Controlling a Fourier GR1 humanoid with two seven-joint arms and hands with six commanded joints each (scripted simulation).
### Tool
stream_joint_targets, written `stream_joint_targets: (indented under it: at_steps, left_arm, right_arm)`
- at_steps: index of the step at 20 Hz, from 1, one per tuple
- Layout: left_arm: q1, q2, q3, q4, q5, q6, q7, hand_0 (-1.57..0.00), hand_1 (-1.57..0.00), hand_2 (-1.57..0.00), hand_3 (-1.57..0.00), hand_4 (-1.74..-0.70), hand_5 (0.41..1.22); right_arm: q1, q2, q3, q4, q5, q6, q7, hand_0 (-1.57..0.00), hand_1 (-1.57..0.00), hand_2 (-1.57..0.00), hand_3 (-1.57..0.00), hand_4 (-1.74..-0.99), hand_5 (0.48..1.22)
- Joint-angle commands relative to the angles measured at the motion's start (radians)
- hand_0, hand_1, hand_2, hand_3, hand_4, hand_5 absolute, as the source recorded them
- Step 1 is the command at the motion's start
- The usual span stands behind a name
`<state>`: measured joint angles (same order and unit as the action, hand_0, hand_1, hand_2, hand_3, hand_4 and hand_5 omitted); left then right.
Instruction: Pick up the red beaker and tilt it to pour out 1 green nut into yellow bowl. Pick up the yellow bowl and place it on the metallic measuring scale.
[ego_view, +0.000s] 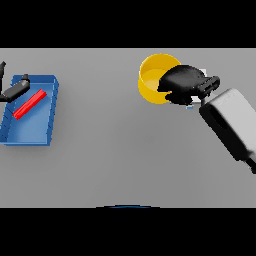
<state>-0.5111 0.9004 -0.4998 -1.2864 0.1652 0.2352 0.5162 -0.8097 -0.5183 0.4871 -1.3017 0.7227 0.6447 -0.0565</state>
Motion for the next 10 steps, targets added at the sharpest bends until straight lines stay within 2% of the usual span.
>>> stream_joint_targets:
  at_steps: [1, 5, 6, 10]
  left_arm:
    - [-0.001, 0.005, -0.005, -0.014, -0.006, 0.003, 0.016, 0.00, 0.00, 0.00, 0.00, -0.80, 0.737]
    - [0.011, 0.027, -0.001, -0.055, 0.008, 0.000, 0.055, 0.00, 0.00, 0.00, 0.00, -0.81, 0.743]
    - [0.011, 0.023, -0.007, -0.068, 0.006, 0.005, 0.070, 0.00, 0.00, 0.00, 0.00, -0.82, 0.750]
    - [0.007, 0.024, -0.006, -0.061, 0.006, 0.002, 0.092, 0.00, 0.00, 0.00, 0.00, -0.83, 0.773]
  right_arm:
    - [-0.013, -0.004, -0.008, 0.025, 0.001, -0.012, -0.006, -1.57, -1.57, -1.57, -1.27, -1.719, 1.221]
    - [-0.024, -0.040, -0.048, 0.146, 0.000, -0.072, -0.038, -1.57, -1.57, -1.57, -1.22, -1.720, 1.221]
    - [-0.026, -0.039, -0.058, 0.172, -0.008, -0.077, -0.026, -1.57, -1.57, -1.57, -1.21, -1.720, 1.221]
    - [-0.046, -0.047, -0.069, 0.312, -0.002, -0.152, -0.059, -1.57, -1.57, -1.57, -1.17, -1.720, 1.221]
